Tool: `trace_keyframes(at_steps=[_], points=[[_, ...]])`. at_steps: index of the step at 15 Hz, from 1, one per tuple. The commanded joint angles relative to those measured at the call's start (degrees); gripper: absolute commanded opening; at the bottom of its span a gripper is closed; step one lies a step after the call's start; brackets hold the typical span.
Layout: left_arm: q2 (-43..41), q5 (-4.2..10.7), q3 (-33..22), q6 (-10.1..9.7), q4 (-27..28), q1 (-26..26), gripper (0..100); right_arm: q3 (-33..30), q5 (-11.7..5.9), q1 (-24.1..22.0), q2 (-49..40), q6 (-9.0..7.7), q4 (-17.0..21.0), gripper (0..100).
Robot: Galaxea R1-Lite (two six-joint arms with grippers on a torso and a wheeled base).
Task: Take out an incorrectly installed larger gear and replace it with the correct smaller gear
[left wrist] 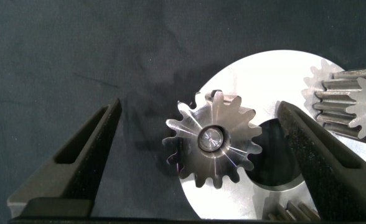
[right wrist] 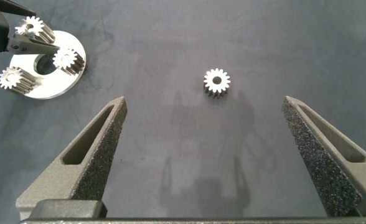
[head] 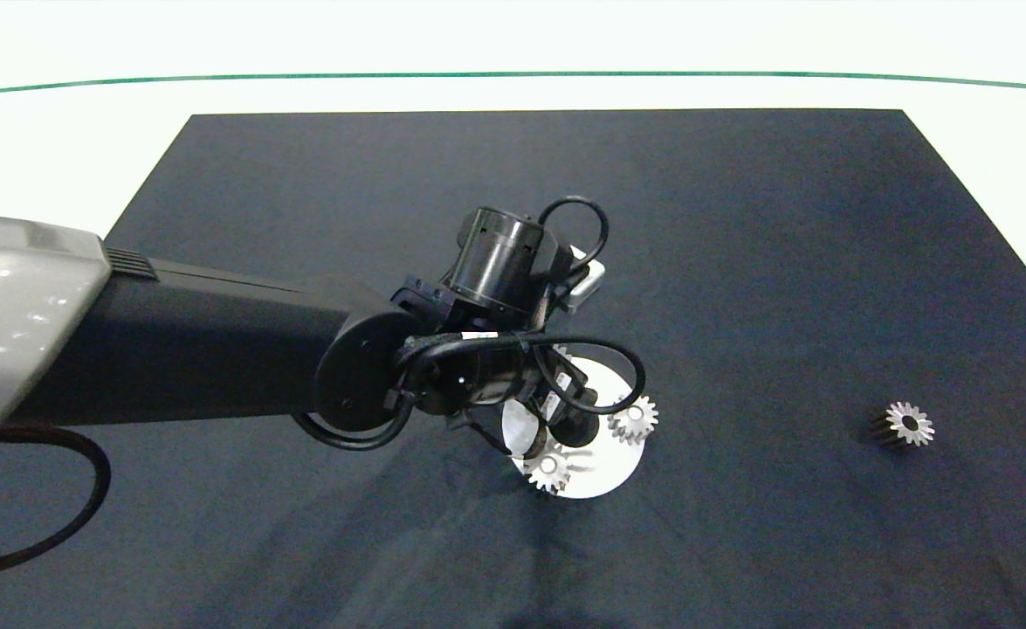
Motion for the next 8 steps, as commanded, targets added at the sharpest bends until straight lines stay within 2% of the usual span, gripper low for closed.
trace_keyframes(at_steps=[1,8], points=[[-0.07,0.10,0.07,0.07,0.35,0.08,95,0.00,-0.01,0.02,-0.27,-0.05,0.06,100],[-0.50,0.10,-0.20,-0.02,1.84,0.08,80,0.00,-0.01,0.02,-0.27,-0.05,0.06,100]])
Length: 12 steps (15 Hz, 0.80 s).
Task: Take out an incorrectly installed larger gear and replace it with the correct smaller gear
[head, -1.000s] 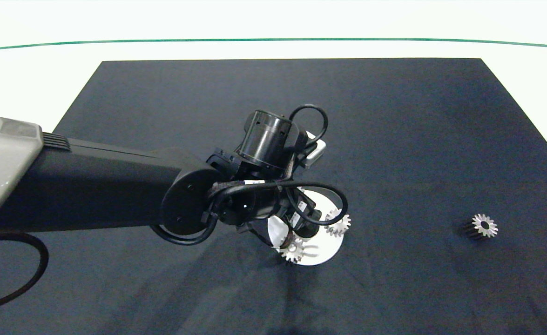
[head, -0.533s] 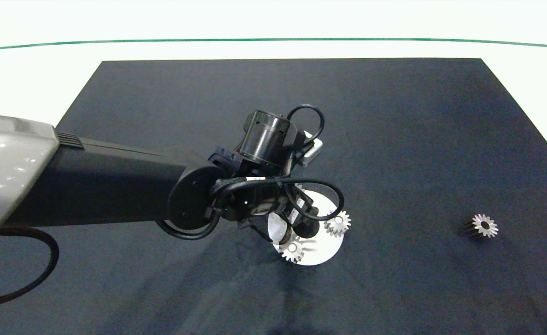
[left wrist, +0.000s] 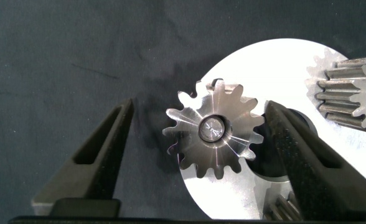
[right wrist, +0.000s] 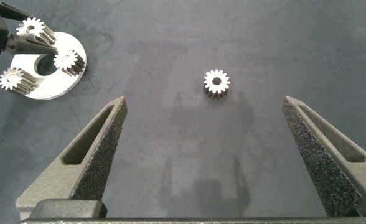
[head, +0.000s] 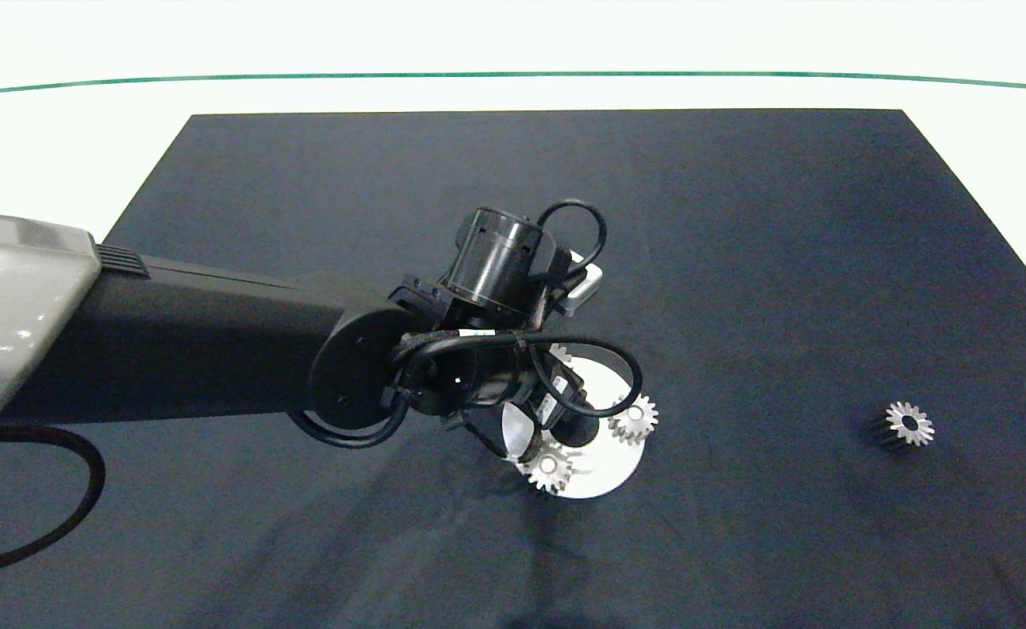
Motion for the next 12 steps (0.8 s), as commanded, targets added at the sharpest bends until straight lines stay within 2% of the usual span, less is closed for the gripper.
trace_keyframes(at_steps=[1,12], points=[[-0.18,0.09,-0.15,-0.01,-0.05,-0.01,78,0.00,-0.01,0.02,0.06,-0.05,0.06,100],[-0.18,0.09,0.38,-0.01,-0.14,-0.10,56,0.00,-0.01,0.02,-0.03,-0.05,0.06,100]])
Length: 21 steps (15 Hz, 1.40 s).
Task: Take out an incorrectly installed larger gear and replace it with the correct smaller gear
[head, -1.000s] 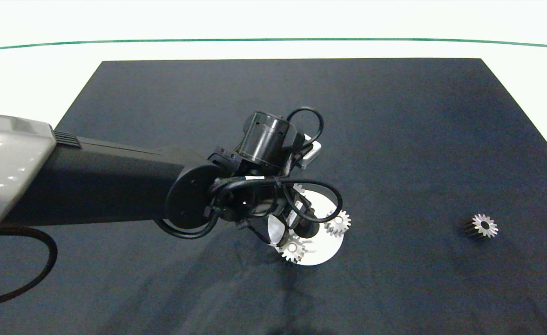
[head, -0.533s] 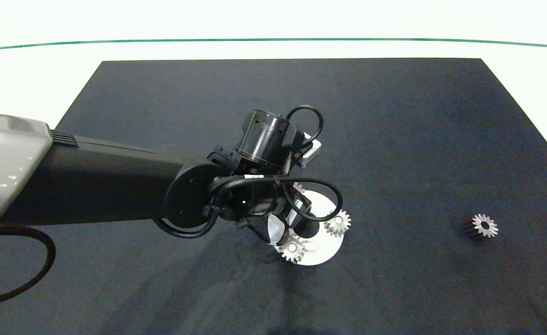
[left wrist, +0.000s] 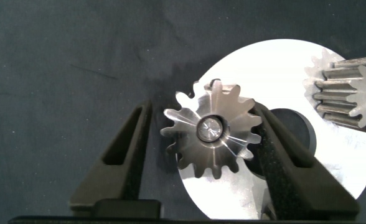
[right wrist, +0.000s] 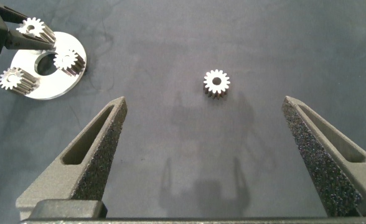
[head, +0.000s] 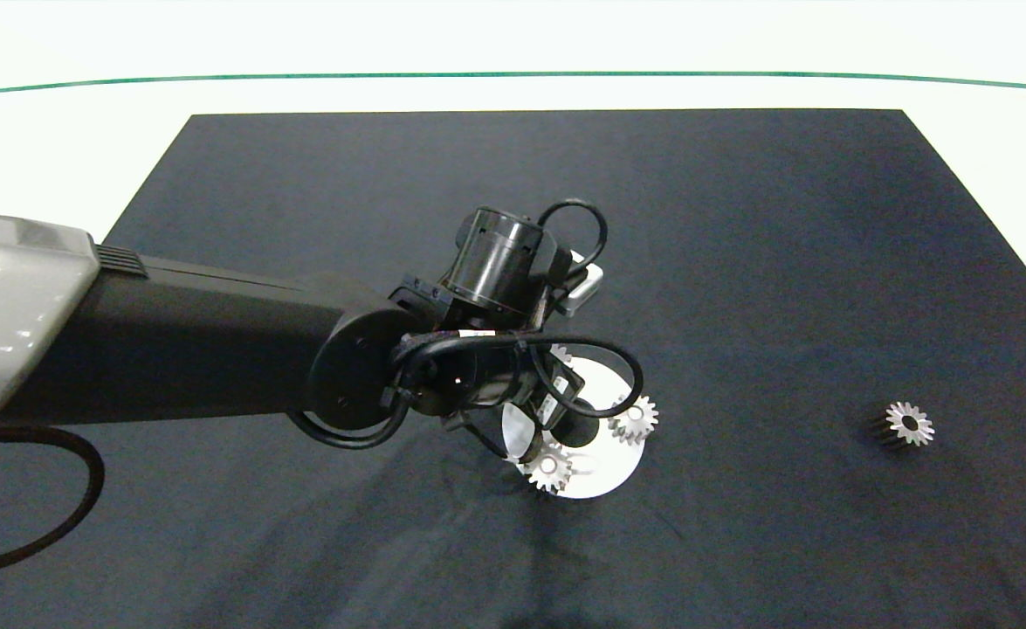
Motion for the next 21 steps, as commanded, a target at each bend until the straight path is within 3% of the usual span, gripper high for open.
trace_keyframes(at_steps=[1,11,15,21], points=[[-0.14,0.10,0.33,0.00,-0.03,-0.08,54,0.00,-0.01,0.02,-0.03,-0.02,0.03,100],[-0.23,0.10,0.77,-0.35,-0.12,-0.51,35,0.09,-0.01,0.02,-0.03,-0.02,0.03,100],[-0.93,1.16,2.53,-0.53,-0.91,-1.13,34,0.00,-0.01,0.02,-0.12,-0.11,0.03,100],[-1.37,1.25,2.53,-0.62,-1.17,-1.13,34,0.00,-0.01,0.02,-0.03,-0.11,0.03,100]])
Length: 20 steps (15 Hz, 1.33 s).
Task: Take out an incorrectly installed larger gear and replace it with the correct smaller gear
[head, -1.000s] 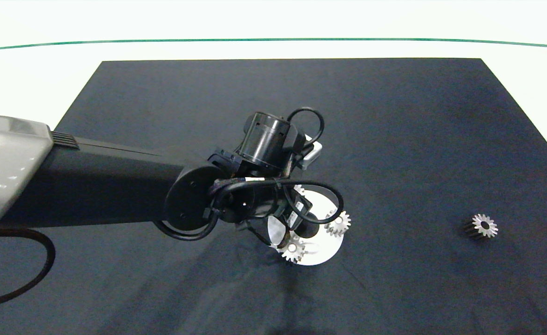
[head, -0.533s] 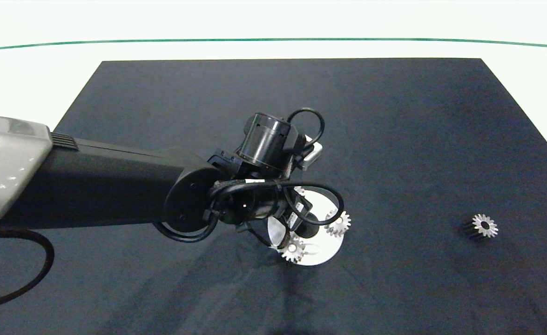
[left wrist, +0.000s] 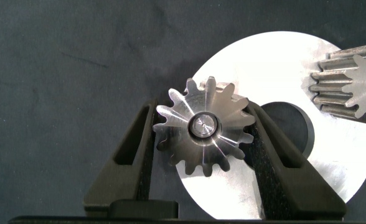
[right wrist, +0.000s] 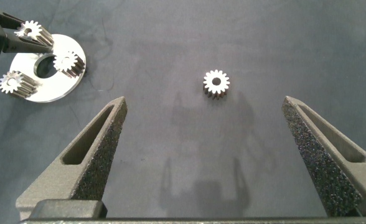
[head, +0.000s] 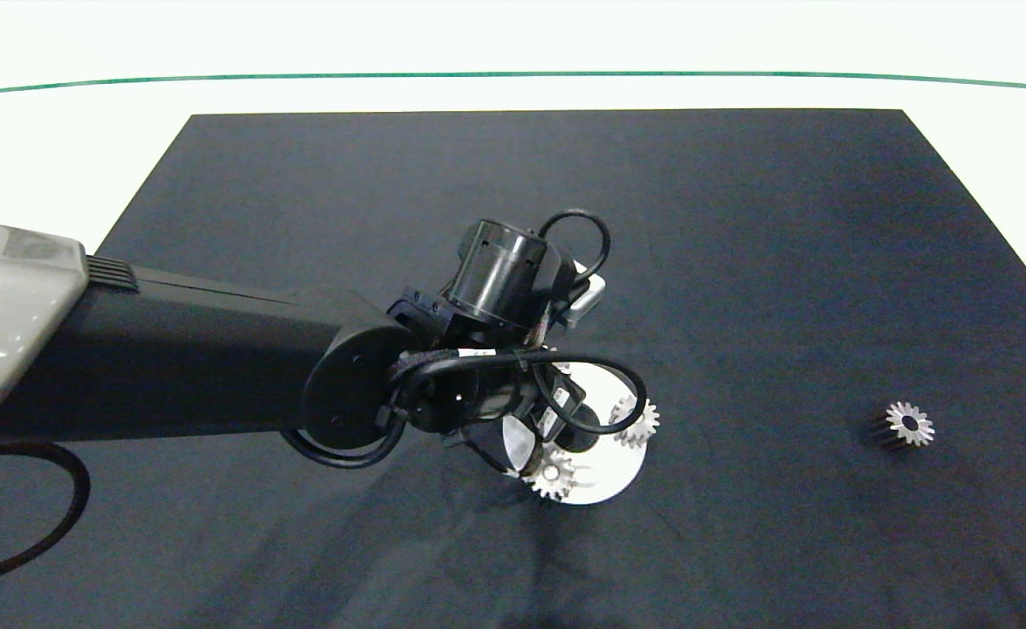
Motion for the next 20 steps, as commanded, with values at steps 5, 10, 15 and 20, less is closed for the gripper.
trace_keyframes(at_steps=[5,10,15,20], points=[[-0.51,1.13,-0.42,0.17,0.10,0.05,34,-0.17,0.01,-0.07,0.08,-0.49,-0.03,100],[-1.48,1.22,-0.51,0.17,0.37,0.14,34,-0.52,-0.07,-0.07,0.08,-0.49,-0.03,100],[-3.59,1.31,-0.33,0.17,1.60,0.14,34,-0.79,-0.07,-0.07,-0.01,-0.49,-0.03,100],[-8.16,1.31,0.28,0.08,3.00,1.63,34,-1.23,-0.25,-0.24,-0.80,-0.58,0.15,100]])
